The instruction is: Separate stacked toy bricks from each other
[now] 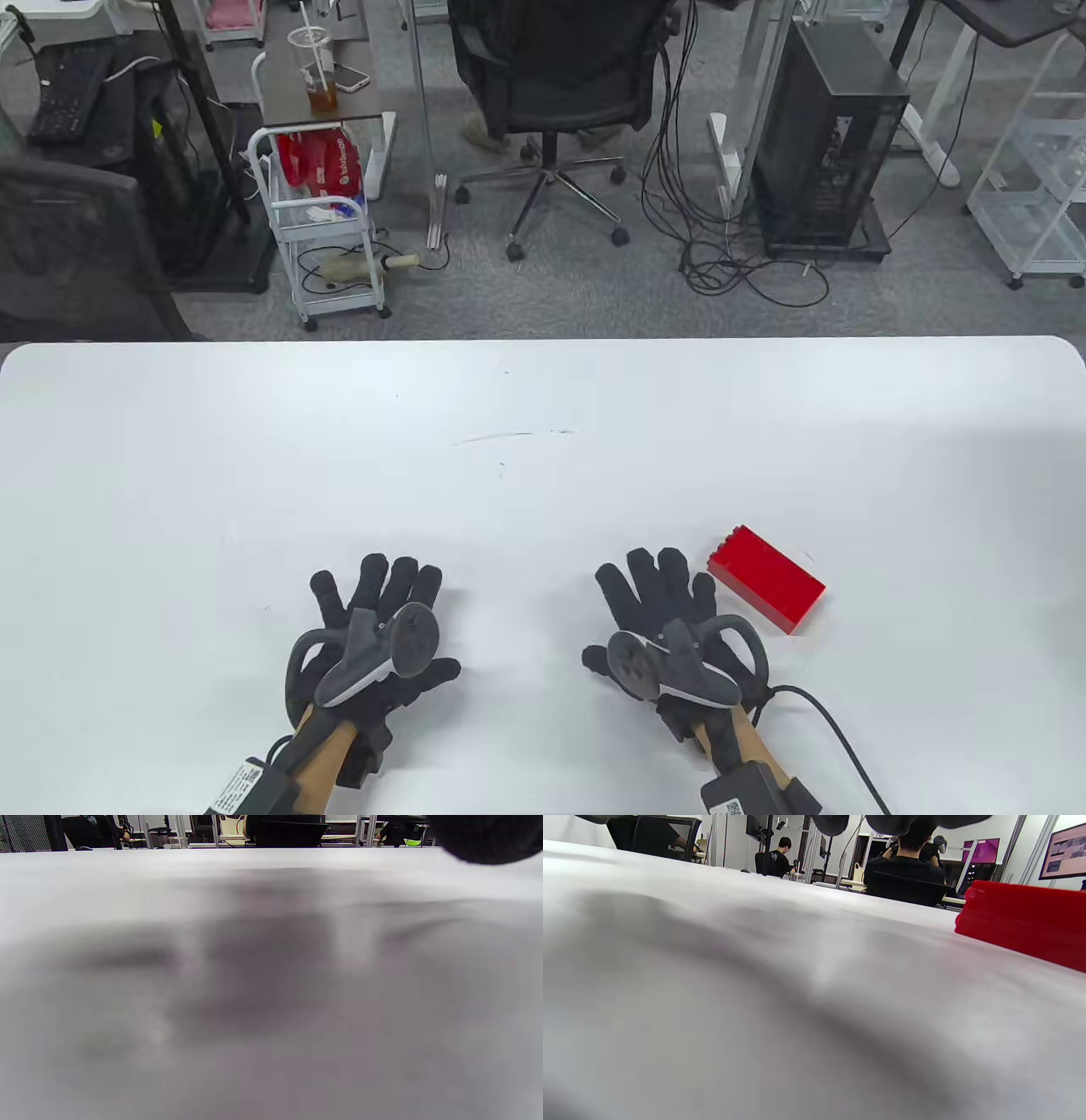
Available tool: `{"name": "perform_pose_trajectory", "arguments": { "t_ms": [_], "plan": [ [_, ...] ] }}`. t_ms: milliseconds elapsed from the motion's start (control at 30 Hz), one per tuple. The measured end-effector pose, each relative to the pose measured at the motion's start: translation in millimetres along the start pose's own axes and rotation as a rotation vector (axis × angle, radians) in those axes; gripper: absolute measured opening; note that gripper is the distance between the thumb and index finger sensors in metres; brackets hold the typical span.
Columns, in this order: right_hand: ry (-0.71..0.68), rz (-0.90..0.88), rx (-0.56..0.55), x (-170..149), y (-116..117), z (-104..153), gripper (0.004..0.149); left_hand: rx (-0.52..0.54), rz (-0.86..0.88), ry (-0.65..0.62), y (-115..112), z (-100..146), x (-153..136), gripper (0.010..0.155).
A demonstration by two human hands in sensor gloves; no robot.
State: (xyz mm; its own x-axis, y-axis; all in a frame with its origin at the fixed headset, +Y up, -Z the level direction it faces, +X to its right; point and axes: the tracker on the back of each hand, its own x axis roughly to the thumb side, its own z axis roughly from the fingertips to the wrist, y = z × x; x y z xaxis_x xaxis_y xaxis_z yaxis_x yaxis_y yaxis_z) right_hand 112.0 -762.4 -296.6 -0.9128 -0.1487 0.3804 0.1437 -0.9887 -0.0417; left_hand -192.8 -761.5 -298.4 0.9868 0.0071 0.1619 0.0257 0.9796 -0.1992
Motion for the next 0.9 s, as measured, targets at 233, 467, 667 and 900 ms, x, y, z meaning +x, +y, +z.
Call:
{"name": "perform_pose_trajectory", "arguments": {
  "t_ms": [233, 467, 667, 900],
  "plan": [
    [0.007, -0.012, -0.021, -1, -1, 0, 0.091, 0.029, 0.011, -0.016, 1, 1, 1, 0.106],
    [0.023, -0.02, -0.033, -6, -1, 0, 0.091, 0.03, 0.021, -0.025, 1, 0, 1, 0.105],
    [0.071, -0.045, -0.04, -23, -4, 0, 0.088, 0.039, 0.025, -0.039, 0, -1, 1, 0.105],
    [0.176, -0.107, -0.062, -60, -8, 3, 0.088, 0.035, 0.042, -0.042, 0, -1, 0, 0.105]
  ]
}}
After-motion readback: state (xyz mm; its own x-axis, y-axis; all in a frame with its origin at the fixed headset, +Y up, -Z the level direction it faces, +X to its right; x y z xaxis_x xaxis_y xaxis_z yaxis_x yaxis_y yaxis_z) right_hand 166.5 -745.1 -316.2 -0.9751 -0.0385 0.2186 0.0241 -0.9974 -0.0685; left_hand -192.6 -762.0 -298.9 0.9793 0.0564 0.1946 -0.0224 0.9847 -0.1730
